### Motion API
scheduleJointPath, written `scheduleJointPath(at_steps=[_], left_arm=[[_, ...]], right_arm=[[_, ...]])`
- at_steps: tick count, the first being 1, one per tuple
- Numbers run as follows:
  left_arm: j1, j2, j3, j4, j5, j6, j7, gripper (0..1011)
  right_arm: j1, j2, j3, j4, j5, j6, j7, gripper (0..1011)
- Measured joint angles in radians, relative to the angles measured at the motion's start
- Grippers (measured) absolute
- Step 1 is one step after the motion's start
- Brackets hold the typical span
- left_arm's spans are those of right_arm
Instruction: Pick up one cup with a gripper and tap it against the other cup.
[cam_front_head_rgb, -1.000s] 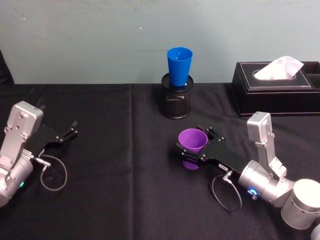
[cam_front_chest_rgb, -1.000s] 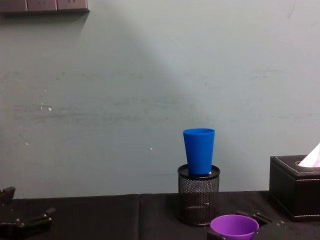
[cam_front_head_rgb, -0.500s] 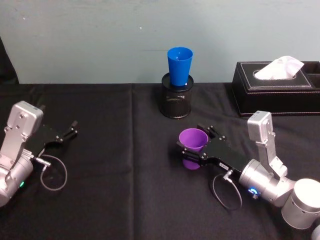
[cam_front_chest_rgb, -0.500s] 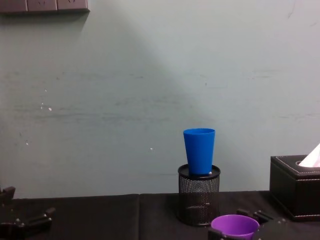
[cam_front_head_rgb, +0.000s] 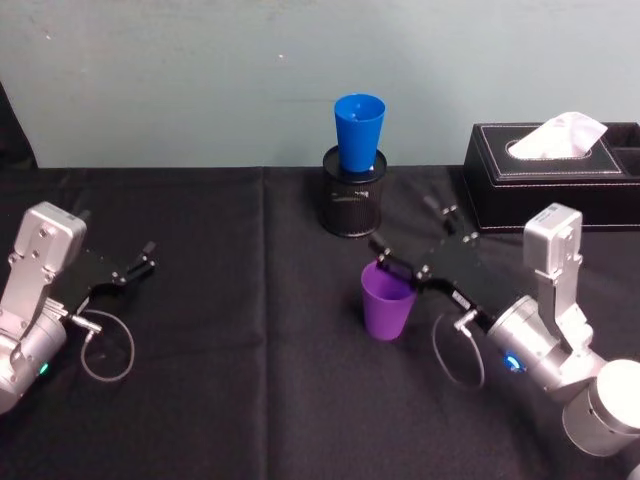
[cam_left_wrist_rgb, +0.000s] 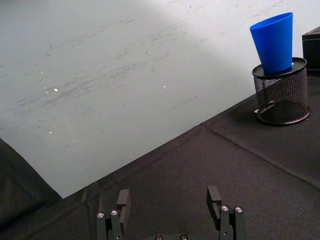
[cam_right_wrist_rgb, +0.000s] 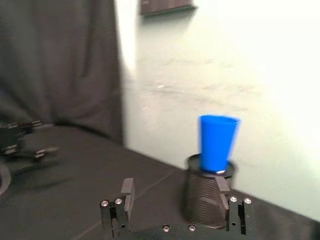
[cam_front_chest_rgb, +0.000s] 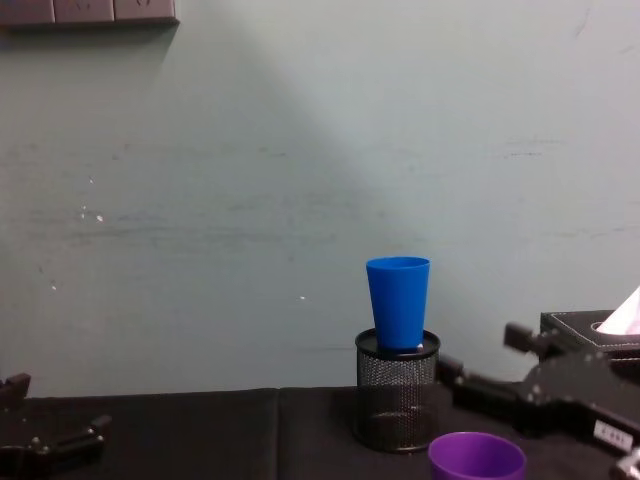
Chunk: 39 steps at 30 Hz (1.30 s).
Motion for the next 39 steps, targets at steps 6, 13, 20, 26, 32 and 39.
scheduleJointPath(at_steps=[6, 13, 20, 26, 32, 39], left_arm=[[0.000, 0.000, 0.000, 0.000, 0.000, 0.000, 0.000, 1000], [0.000, 0.000, 0.000, 0.000, 0.000, 0.000, 0.000, 1000], [0.000, 0.000, 0.000, 0.000, 0.000, 0.000, 0.000, 1000], [0.000, 0.000, 0.000, 0.000, 0.000, 0.000, 0.000, 1000], [0.000, 0.000, 0.000, 0.000, 0.000, 0.000, 0.000, 1000], [0.000, 0.000, 0.000, 0.000, 0.000, 0.000, 0.000, 1000]], right_arm=[[-0.045, -0.028, 0.043, -0.103, -0.107, 0.080, -0.195, 1003], [-0.045, -0.028, 0.042, -0.101, -0.107, 0.081, -0.193, 1003], [-0.041, -0.024, 0.038, -0.093, -0.097, 0.072, -0.175, 1003], [-0.040, -0.023, 0.036, -0.089, -0.093, 0.069, -0.169, 1003], [-0.039, -0.022, 0.035, -0.087, -0.090, 0.066, -0.163, 1003], [-0.038, -0.022, 0.034, -0.085, -0.088, 0.064, -0.159, 1003]])
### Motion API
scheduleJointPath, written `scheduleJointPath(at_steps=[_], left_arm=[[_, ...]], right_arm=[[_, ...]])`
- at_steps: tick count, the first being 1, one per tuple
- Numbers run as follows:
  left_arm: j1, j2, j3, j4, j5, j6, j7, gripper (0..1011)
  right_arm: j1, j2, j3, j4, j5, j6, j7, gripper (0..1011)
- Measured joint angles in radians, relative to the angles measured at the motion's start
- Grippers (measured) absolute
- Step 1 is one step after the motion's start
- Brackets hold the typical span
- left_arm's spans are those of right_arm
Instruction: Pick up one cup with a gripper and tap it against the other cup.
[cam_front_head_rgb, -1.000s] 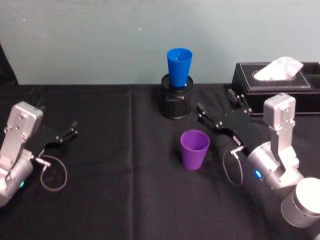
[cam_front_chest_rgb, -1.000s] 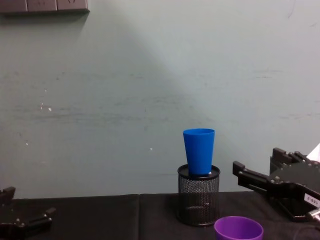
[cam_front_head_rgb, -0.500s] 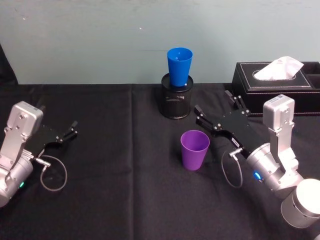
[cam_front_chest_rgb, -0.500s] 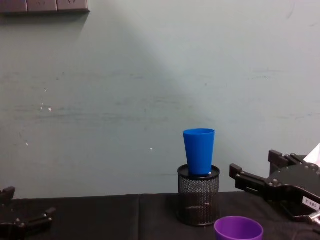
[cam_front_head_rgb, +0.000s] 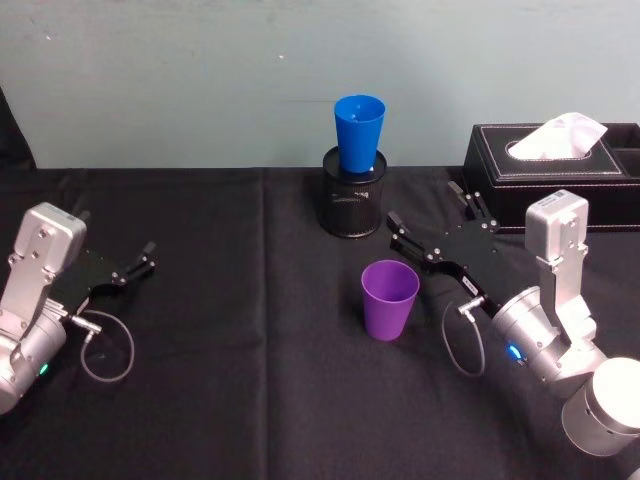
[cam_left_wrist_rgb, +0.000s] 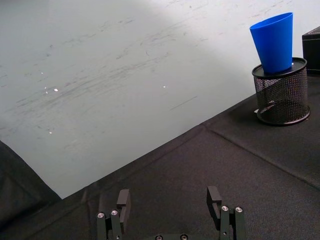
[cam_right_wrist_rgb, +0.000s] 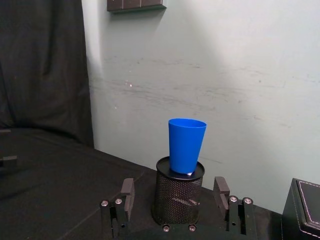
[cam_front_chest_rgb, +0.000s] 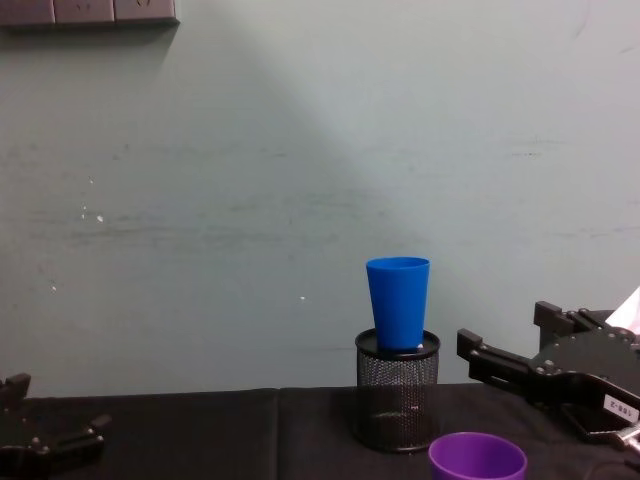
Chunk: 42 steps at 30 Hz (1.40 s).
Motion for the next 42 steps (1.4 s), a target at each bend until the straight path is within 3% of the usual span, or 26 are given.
scheduleJointPath(at_steps=[7, 16, 21, 26, 30, 35, 42], left_arm=[[0.000, 0.000, 0.000, 0.000, 0.000, 0.000, 0.000, 1000], [0.000, 0.000, 0.000, 0.000, 0.000, 0.000, 0.000, 1000], [0.000, 0.000, 0.000, 0.000, 0.000, 0.000, 0.000, 1000], [0.000, 0.000, 0.000, 0.000, 0.000, 0.000, 0.000, 1000], [0.000, 0.000, 0.000, 0.000, 0.000, 0.000, 0.000, 1000], [0.000, 0.000, 0.000, 0.000, 0.000, 0.000, 0.000, 1000], [0.000, 0.000, 0.000, 0.000, 0.000, 0.000, 0.000, 1000]], right_arm=[[0.001, 0.000, -0.001, 0.001, 0.000, -0.001, 0.001, 1003], [0.007, -0.028, -0.004, 0.025, -0.044, -0.011, 0.006, 1003], [0.003, -0.043, 0.028, 0.007, -0.079, -0.014, -0.052, 1003], [-0.006, -0.062, 0.077, -0.020, -0.139, 0.010, -0.161, 1003], [-0.012, -0.076, 0.122, -0.034, -0.207, 0.066, -0.267, 1003], [-0.014, -0.087, 0.154, -0.041, -0.266, 0.138, -0.348, 1003], [-0.013, -0.098, 0.172, -0.039, -0.300, 0.180, -0.370, 1003]])
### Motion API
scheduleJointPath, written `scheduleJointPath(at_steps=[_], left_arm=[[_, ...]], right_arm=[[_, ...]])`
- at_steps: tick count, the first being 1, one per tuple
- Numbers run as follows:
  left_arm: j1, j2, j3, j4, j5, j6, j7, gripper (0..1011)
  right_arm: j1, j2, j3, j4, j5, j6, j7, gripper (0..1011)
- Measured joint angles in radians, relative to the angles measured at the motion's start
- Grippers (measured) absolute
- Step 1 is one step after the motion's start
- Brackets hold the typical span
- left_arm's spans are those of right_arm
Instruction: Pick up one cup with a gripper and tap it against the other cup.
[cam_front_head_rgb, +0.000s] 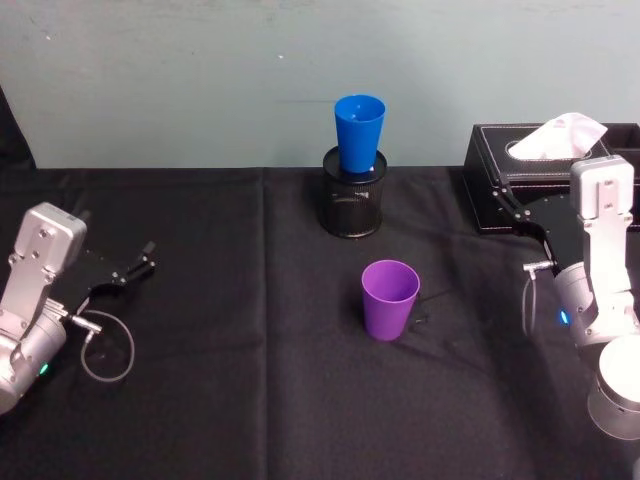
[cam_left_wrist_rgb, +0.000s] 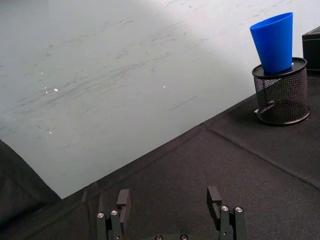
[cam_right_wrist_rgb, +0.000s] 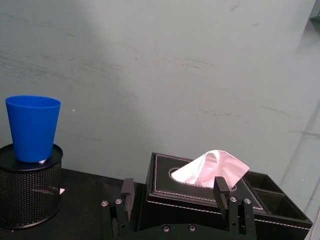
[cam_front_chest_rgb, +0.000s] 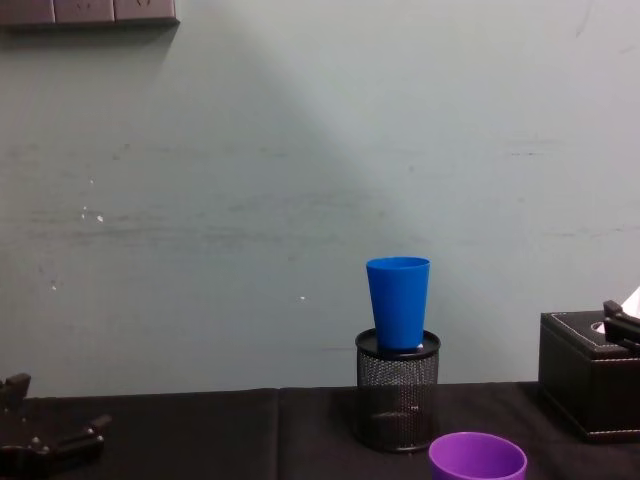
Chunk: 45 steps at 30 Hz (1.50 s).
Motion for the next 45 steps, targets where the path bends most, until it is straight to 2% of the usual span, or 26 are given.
scheduleJointPath(at_steps=[45], left_arm=[[0.000, 0.000, 0.000, 0.000, 0.000, 0.000, 0.000, 1000]], right_arm=[[0.000, 0.002, -0.002, -0.001, 0.000, -0.002, -0.003, 1003]])
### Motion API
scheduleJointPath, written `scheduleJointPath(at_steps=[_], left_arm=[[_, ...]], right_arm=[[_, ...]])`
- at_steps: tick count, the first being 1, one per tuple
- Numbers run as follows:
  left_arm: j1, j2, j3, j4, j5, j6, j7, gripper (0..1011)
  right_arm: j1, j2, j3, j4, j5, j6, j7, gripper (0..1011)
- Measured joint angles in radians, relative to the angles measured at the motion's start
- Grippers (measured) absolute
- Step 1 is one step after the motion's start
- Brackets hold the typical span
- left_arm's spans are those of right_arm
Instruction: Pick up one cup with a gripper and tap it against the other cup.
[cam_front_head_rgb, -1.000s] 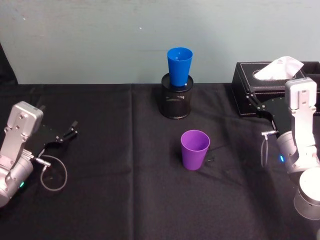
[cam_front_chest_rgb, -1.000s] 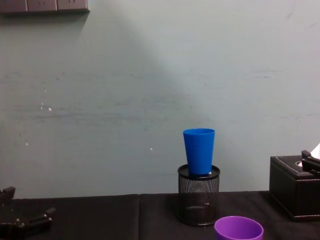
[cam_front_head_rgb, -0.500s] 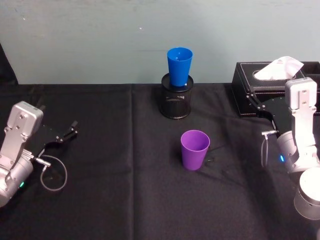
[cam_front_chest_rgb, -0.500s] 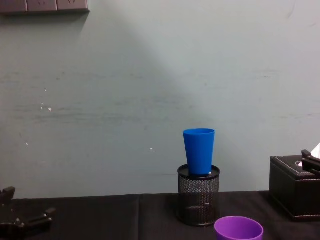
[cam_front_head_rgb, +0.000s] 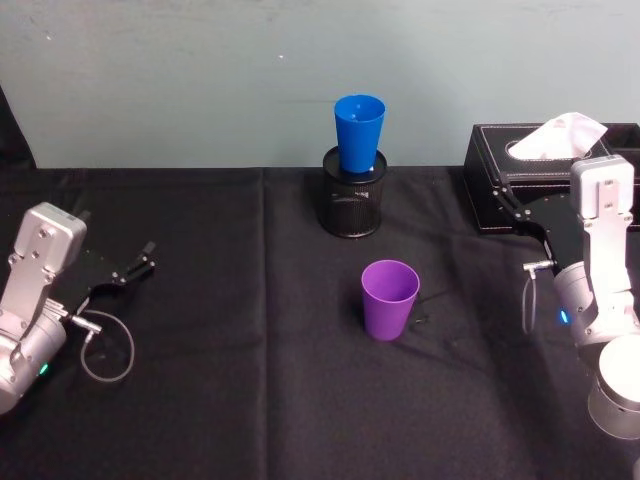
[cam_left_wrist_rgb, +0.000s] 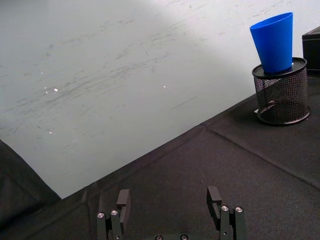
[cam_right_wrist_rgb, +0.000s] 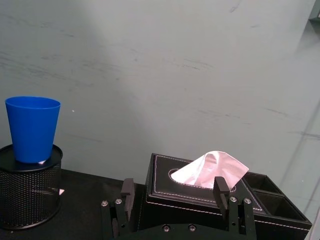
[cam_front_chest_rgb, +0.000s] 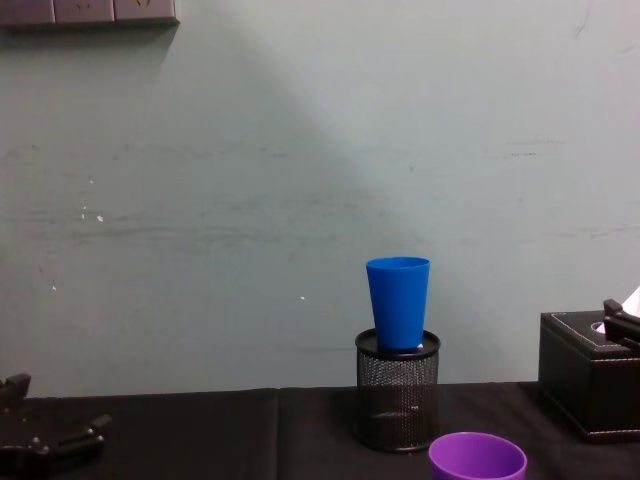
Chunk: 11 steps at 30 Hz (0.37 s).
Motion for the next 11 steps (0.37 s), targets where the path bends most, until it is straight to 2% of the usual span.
scheduleJointPath(at_steps=[11], left_arm=[[0.000, 0.000, 0.000, 0.000, 0.000, 0.000, 0.000, 1000]], right_arm=[[0.000, 0.000, 0.000, 0.000, 0.000, 0.000, 0.000, 1003]])
